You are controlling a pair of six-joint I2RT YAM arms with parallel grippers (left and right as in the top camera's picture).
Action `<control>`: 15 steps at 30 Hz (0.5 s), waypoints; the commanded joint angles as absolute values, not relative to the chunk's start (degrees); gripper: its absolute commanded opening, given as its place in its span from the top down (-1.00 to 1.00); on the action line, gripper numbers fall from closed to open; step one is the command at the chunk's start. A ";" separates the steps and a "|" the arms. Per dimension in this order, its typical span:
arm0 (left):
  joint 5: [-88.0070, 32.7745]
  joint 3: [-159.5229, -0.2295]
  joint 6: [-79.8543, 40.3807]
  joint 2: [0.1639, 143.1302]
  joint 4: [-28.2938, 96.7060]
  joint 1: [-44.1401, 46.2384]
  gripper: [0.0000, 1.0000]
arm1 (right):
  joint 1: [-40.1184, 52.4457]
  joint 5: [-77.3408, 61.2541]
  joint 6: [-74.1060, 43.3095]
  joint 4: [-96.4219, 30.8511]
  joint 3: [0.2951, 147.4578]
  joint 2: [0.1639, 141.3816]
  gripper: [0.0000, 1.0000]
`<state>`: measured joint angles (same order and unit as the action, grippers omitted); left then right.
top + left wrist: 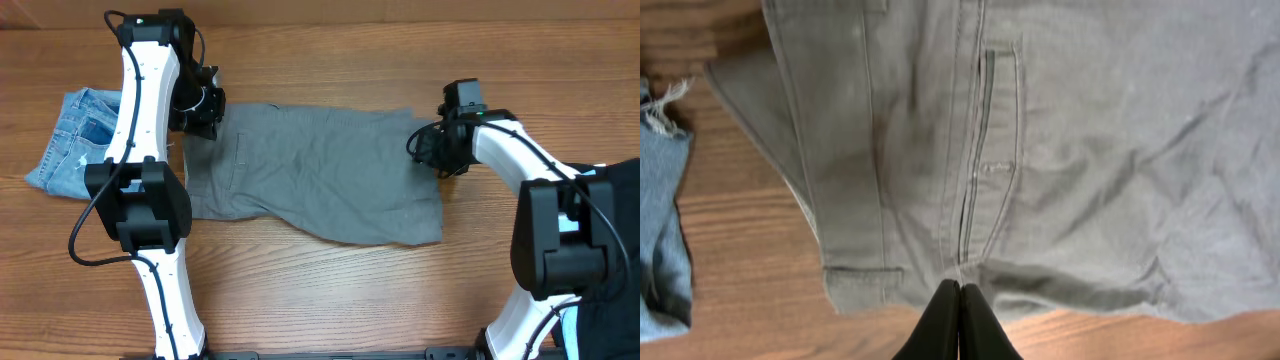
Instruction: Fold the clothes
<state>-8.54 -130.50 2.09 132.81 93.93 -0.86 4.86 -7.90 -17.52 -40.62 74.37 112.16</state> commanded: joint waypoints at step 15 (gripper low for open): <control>-12.97 -118.34 1.32 130.50 89.17 -0.25 0.91 | 10.02 -21.08 -34.22 -31.70 62.06 108.71 0.67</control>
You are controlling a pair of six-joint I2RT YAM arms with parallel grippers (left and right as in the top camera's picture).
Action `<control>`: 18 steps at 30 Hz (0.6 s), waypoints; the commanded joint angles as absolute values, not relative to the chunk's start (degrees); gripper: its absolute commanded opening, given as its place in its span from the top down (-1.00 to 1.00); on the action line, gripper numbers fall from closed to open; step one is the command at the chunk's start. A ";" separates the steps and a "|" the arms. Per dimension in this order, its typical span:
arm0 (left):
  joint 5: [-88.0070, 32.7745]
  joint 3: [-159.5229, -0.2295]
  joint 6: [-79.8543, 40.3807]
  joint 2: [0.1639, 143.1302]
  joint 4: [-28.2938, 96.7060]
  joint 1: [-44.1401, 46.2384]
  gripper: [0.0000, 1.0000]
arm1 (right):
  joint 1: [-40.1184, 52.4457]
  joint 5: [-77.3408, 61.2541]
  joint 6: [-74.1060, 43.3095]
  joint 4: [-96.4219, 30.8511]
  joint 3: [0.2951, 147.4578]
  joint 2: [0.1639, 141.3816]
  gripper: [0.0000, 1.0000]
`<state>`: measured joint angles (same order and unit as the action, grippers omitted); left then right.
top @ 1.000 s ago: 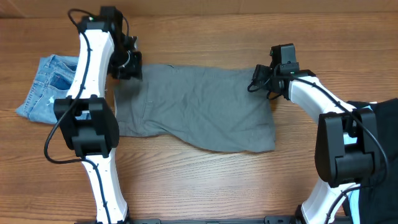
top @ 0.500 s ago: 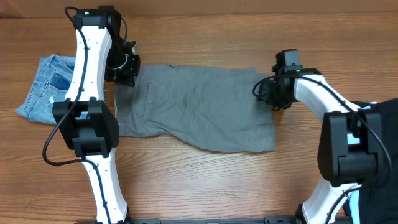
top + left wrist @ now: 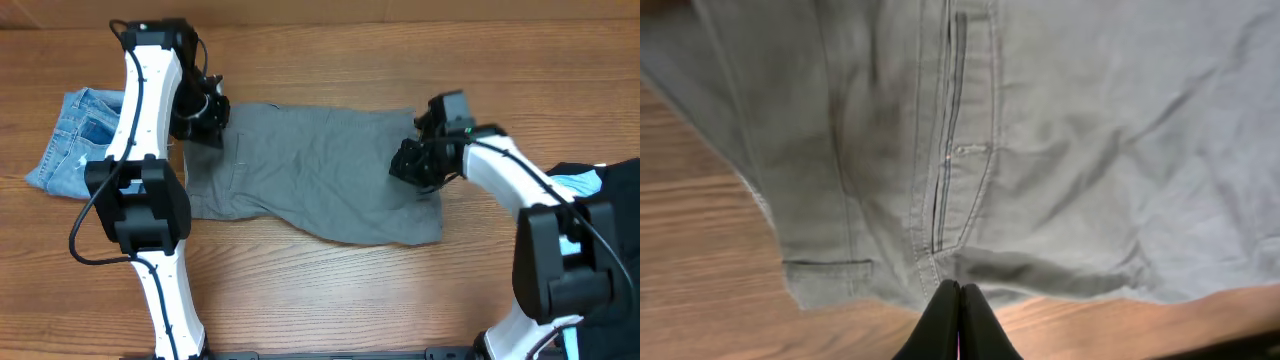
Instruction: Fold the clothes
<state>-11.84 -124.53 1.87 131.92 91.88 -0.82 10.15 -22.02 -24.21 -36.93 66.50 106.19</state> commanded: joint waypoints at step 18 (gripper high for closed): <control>-17.89 -87.29 -10.41 131.50 38.89 6.48 0.92 | -3.70 -21.61 -38.96 -9.04 61.30 117.54 0.74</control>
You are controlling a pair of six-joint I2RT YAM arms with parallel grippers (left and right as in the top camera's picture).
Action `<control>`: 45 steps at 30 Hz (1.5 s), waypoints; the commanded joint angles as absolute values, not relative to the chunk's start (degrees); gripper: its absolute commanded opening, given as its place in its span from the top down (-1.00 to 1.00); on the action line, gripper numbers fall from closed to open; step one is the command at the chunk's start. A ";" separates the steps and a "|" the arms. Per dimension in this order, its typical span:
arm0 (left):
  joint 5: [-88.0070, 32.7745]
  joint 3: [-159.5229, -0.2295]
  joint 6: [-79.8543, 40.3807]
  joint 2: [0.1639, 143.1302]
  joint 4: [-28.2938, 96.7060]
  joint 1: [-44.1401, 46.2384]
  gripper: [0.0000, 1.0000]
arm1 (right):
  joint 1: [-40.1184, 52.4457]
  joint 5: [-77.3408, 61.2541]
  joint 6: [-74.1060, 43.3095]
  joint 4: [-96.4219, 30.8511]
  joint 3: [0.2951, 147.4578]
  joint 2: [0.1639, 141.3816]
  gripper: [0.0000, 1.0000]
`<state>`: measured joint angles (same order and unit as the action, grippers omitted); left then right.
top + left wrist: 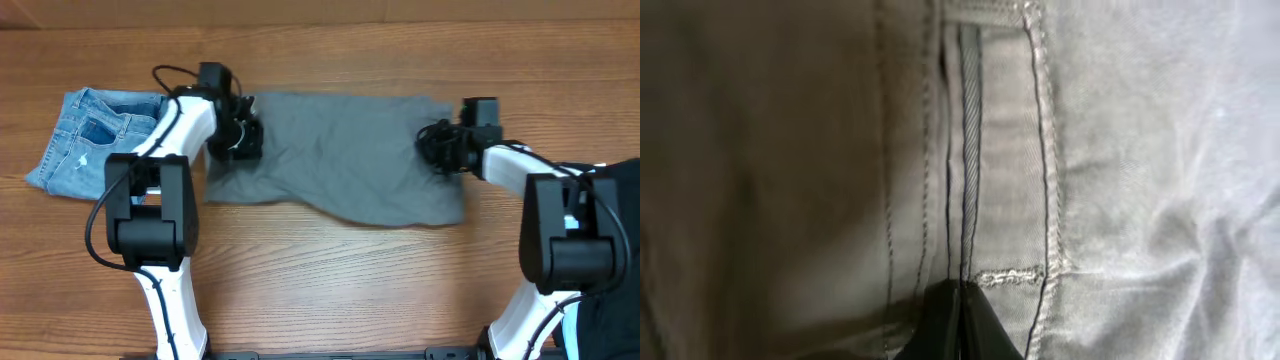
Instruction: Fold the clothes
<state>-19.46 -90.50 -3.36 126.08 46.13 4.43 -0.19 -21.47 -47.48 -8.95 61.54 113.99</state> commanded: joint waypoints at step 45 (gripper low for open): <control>-38.85 -123.74 -6.90 146.39 37.76 -2.76 0.90 | -4.67 -12.64 -19.27 -33.28 71.37 103.02 0.14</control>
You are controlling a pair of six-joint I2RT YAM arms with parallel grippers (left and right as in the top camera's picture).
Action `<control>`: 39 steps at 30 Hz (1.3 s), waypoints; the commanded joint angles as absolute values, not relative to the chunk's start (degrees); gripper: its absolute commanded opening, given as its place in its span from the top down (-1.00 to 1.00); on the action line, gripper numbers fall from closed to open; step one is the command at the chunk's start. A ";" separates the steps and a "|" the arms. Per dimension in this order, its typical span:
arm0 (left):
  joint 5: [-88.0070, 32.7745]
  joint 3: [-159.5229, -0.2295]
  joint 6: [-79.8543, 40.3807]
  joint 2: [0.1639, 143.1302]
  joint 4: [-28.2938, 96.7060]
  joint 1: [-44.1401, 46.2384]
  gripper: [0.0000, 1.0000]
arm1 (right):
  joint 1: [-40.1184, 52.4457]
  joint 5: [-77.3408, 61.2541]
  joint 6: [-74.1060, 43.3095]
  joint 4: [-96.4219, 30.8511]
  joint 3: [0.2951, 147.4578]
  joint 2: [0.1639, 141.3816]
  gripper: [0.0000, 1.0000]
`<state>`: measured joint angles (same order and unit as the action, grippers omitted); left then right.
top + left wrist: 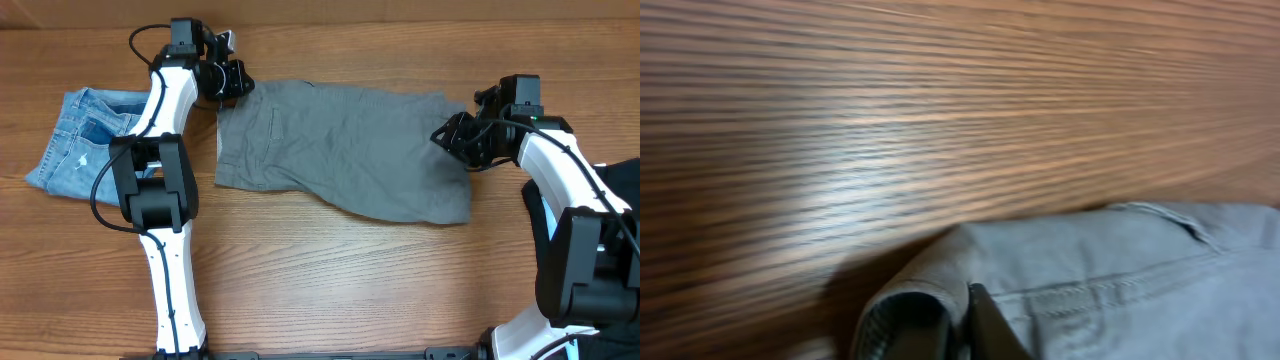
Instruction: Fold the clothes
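The grey shorts (340,145) lie spread flat across the middle of the table, waistband to the left. My left gripper (228,80) sits at their far left corner, shut on the waistband corner. In the left wrist view the grey cloth (1120,280) curls around the left gripper (965,305), with bare wood beyond. At the shorts' upper right corner my right gripper (463,140) is shut on the cloth. A folded pair of blue jeans (85,140) rests to the left, apart from the shorts.
The wooden table (330,280) stretches bare towards the front. A dark cloth (620,175) hangs at the right edge behind my right arm. The table's far edge runs just behind my left gripper.
My left gripper was on the shorts' pocket seam, inside the left edge; now it is at the far left waistband corner. The shorts and my right gripper have shifted slightly right.
At first the shorts lay close to the jeans, my grippers at their far corners. Then my right gripper stood further in over the cloth. Later the shorts lay further right and back, with my left gripper on the pocket. Now both grippers hold far corners.
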<state>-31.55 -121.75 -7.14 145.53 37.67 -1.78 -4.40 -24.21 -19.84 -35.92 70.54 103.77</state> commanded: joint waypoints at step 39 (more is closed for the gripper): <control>-30.55 -134.91 0.05 133.38 68.01 -3.90 0.92 | -9.19 -31.59 -23.75 -3.36 71.37 114.32 0.92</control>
<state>-32.27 -133.38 -1.28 138.63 67.66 -3.75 -7.77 -26.79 -24.14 -3.73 70.61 119.28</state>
